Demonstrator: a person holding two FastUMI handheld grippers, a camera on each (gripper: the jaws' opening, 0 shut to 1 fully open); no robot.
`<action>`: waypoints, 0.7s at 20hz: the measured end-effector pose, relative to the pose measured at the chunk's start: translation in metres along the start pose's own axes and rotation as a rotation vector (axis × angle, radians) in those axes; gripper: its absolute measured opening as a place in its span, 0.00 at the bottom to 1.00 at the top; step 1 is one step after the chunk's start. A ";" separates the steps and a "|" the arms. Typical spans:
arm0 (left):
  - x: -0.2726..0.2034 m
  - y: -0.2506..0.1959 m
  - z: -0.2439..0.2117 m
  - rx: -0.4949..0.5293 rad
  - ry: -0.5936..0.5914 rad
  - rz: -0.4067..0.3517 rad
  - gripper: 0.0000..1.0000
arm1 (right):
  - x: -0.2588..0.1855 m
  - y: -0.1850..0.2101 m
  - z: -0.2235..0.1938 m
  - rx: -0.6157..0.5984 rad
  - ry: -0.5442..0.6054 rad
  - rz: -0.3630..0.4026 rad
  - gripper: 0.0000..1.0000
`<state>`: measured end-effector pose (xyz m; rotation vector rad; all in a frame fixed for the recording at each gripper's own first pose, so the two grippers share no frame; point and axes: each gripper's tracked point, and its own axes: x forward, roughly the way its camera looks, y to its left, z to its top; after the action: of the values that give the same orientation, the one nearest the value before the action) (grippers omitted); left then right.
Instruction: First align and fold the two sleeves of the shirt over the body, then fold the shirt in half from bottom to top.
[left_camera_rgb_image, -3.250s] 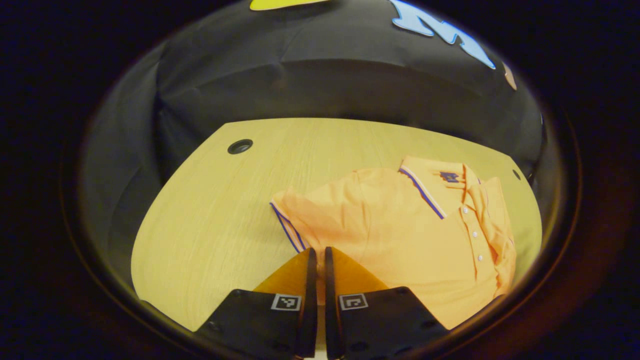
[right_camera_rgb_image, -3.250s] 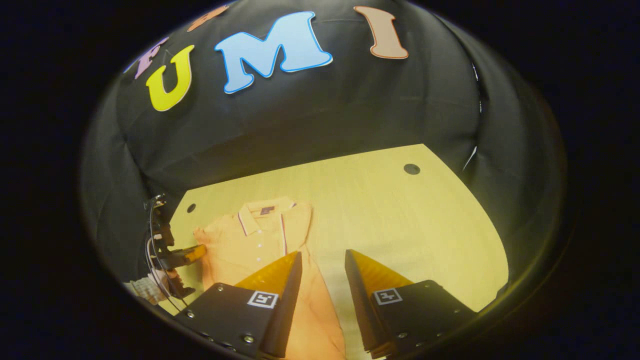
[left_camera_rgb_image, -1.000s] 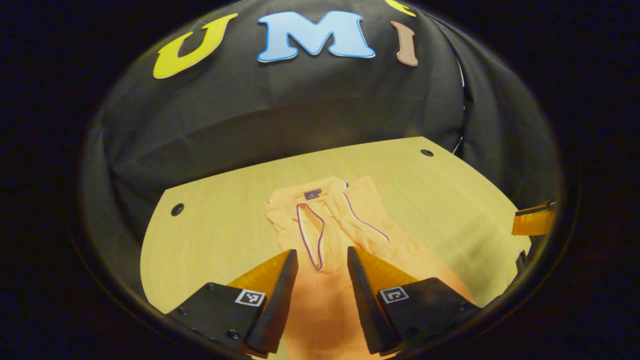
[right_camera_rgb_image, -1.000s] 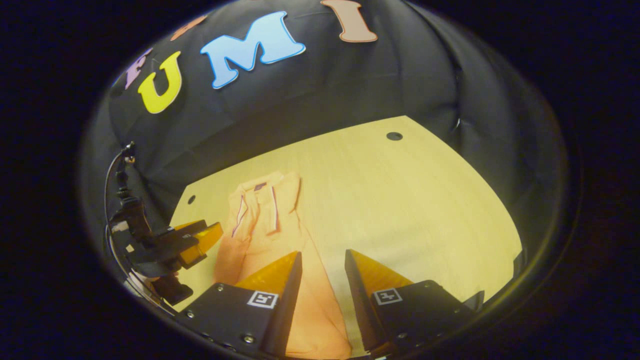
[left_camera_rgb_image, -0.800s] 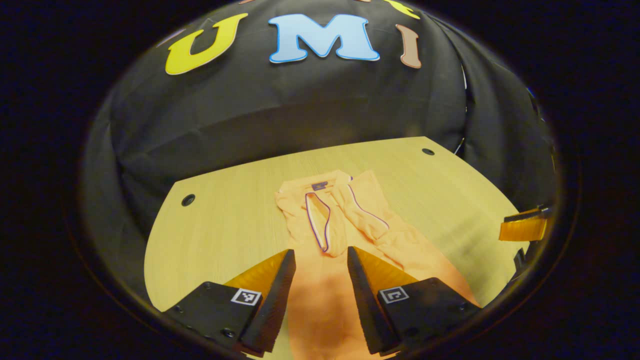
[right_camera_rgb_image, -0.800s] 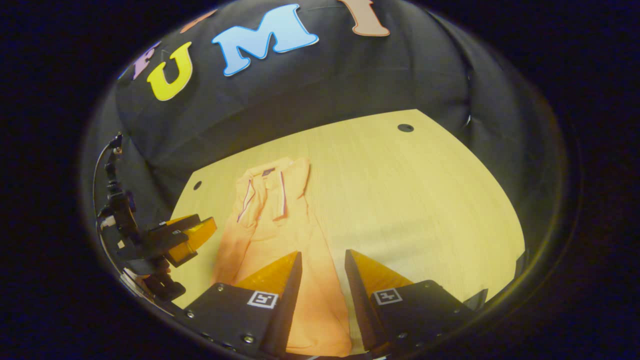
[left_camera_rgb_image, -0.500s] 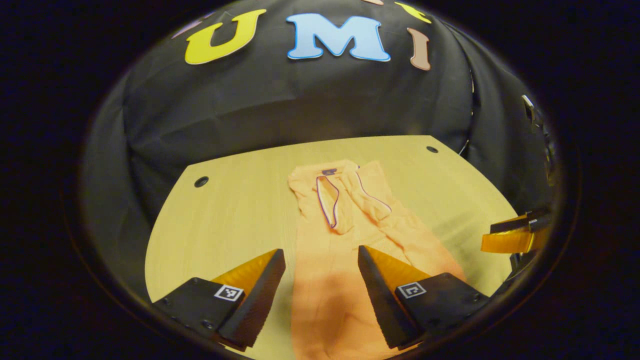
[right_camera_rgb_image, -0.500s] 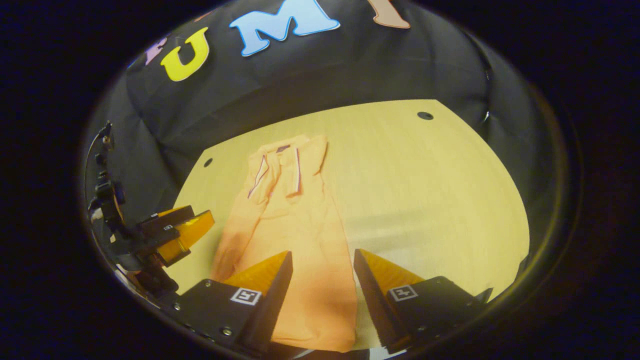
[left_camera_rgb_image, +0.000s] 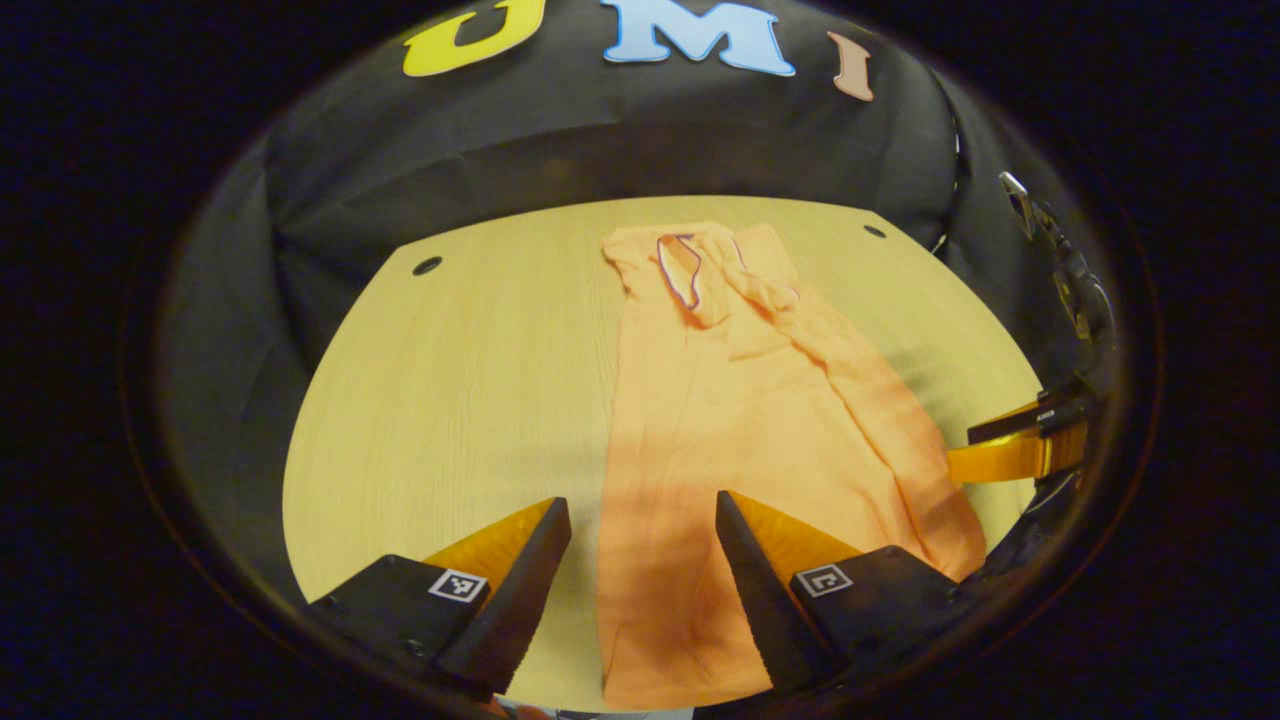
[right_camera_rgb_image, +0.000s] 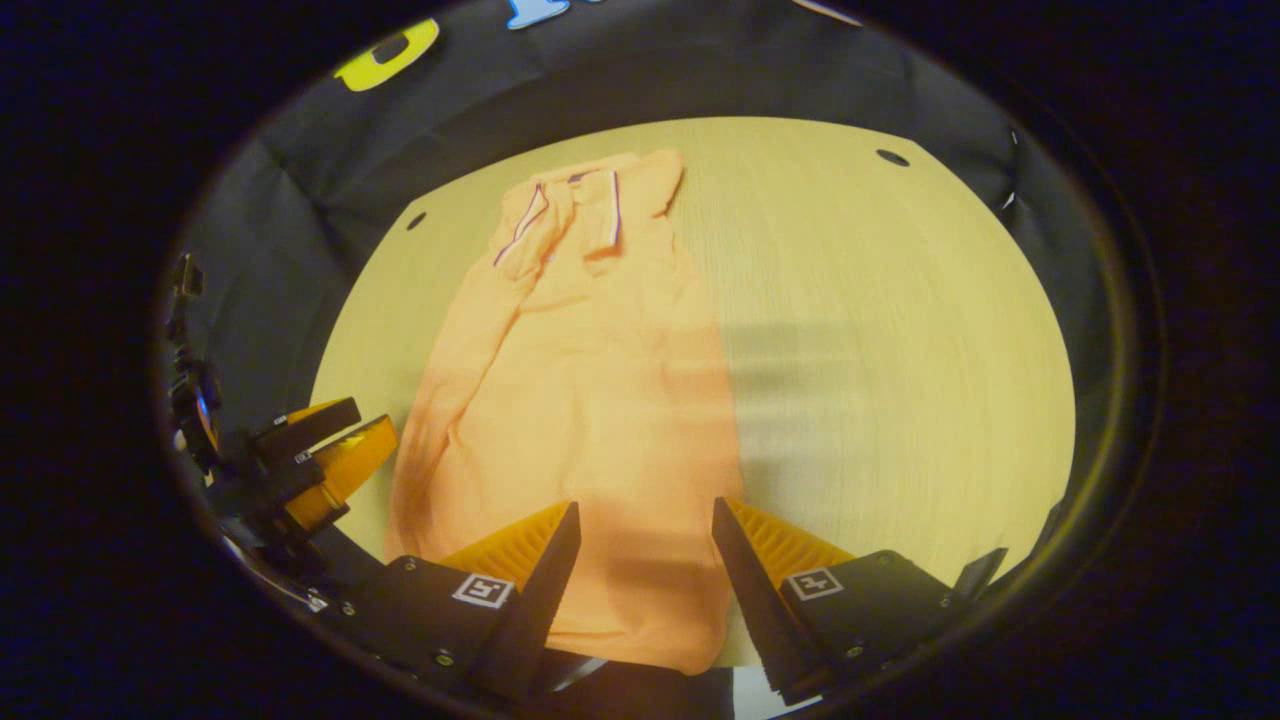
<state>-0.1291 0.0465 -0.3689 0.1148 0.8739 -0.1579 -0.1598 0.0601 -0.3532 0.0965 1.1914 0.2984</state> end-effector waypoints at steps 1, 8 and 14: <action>-0.001 0.003 -0.013 0.006 0.029 0.002 0.96 | 0.002 -0.002 -0.009 -0.017 0.032 -0.012 0.84; -0.001 0.000 -0.074 0.004 0.194 -0.005 0.96 | 0.017 -0.005 -0.046 -0.114 0.186 -0.062 0.84; 0.009 -0.002 -0.075 -0.024 0.243 -0.001 0.95 | 0.022 -0.011 -0.048 -0.138 0.241 -0.127 0.83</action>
<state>-0.1803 0.0565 -0.4243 0.1123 1.1176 -0.1362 -0.1945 0.0515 -0.3937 -0.1386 1.4054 0.2848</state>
